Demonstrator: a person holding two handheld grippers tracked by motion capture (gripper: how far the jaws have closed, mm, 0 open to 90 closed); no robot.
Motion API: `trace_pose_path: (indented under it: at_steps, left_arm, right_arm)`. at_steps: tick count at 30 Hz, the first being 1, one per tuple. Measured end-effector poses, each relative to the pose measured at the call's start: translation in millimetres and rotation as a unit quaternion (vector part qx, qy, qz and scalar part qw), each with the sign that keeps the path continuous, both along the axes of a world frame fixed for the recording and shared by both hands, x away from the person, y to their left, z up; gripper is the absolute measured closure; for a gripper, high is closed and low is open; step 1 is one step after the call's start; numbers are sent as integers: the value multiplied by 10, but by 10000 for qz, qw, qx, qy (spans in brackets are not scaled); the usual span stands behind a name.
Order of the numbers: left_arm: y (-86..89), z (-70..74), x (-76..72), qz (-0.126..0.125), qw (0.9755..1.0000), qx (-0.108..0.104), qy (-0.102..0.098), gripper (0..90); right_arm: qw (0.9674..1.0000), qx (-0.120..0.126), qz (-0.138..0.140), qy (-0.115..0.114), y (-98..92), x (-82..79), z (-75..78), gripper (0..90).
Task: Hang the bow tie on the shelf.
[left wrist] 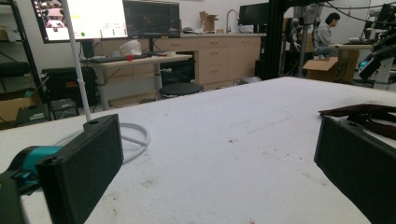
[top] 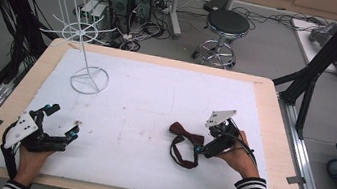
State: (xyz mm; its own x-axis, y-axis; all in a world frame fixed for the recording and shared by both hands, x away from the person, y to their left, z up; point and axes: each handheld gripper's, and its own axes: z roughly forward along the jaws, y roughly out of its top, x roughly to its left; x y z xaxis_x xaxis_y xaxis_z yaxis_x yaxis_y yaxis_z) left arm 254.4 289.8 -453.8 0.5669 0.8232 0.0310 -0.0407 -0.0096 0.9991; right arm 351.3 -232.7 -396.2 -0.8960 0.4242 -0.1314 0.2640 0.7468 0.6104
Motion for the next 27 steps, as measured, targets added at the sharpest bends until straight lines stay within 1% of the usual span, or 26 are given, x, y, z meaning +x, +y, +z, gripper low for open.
trace_pose_path:
  at_steps: [3, 5, 7, 9, 11, 12, 14, 15, 16, 18, 23, 26, 27]
  left_arm:
    - [-2, 0, -1, -3, 10000, -2, -2, 18]
    - [-1, 0, -1, -2, 10000, 12, -2, 17]
    - [-3, 0, -2, -3, 10000, 3, -5, 17]
    - [-3, 0, -2, -2, 10000, 9, -7, 17]
    - [-2, 0, -3, -3, 10000, 17, -10, 18]
    - [-2, 0, -3, -4, 10000, 17, -10, 18]
    - [-2, 0, -3, -3, 10000, 17, -11, 18]
    - [-2, 0, -3, -5, 10000, 16, -8, 18]
    - [-2, 1, -2, -5, 10000, 12, -8, 18]
    - [-3, 0, -2, -3, 10000, 9, -9, 18]
    - [-2, 0, -2, -3, 10000, 15, -9, 18]
    - [-2, 0, -3, -8, 10000, 20, -11, 18]
    - [-2, 0, -3, -7, 10000, 21, -12, 18]
  right_arm:
    - [9999, -87, 3, 83, 14, 18, -28, 58]
    - [9998, -158, 16, 89, 28, 30, -47, 59]
    - [9997, -171, -1, 170, 39, 36, -66, 59]
    - [9995, -227, -1, 210, 50, 50, -90, 59]
    - [9991, -287, -17, 299, 60, 59, -116, 71]
    - [9988, -343, 17, 348, 65, 68, -134, 101]
    - [9983, -454, 63, 358, 77, 70, -146, 167]
    - [9982, -480, 86, 350, 80, 73, -150, 168]
    - [9981, -454, 87, 398, 87, 76, -156, 174]
    - [9979, -469, 106, 444, 93, 80, -159, 236]
    - [9969, -552, 179, 523, 105, 80, -175, 287]
    - [9964, -636, 227, 505, 113, 83, -179, 383]
    - [9963, -697, 221, 462, 118, 81, -177, 455]
